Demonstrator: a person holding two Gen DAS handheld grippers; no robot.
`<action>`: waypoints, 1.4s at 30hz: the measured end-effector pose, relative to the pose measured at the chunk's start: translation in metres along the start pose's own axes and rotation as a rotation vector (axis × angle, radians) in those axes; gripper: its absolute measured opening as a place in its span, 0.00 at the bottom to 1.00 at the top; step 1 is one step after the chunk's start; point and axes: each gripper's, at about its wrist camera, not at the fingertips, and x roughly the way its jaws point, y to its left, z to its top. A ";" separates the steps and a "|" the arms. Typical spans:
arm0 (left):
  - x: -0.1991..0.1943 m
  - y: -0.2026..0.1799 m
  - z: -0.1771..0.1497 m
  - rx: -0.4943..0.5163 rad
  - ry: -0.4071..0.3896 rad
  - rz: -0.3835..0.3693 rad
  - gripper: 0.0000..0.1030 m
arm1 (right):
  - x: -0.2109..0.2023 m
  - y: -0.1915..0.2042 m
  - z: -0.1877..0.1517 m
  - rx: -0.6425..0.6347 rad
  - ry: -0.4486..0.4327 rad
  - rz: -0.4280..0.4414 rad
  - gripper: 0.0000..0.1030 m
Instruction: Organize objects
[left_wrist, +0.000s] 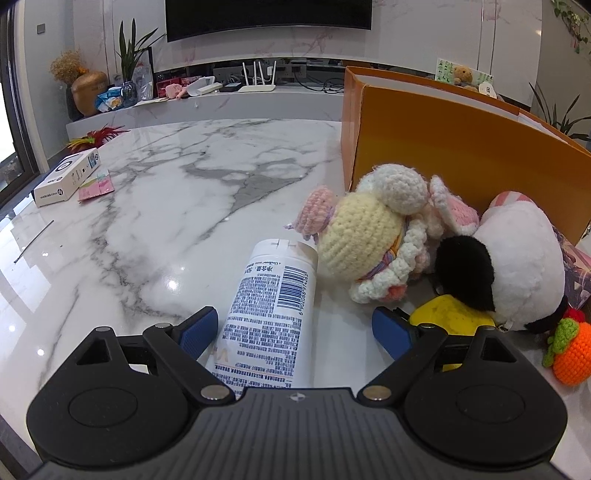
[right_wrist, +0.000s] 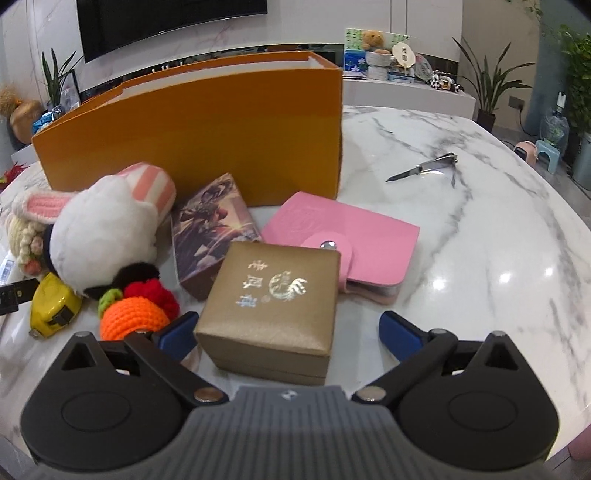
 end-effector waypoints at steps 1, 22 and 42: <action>0.000 0.000 0.000 0.001 0.001 -0.001 1.00 | -0.001 0.001 0.000 -0.012 -0.011 -0.009 0.88; -0.018 0.009 0.001 -0.063 0.013 -0.021 0.56 | -0.021 0.005 -0.002 -0.051 -0.056 0.072 0.67; -0.097 -0.008 0.016 -0.023 -0.164 -0.119 0.56 | -0.068 0.007 -0.001 -0.065 -0.146 0.142 0.67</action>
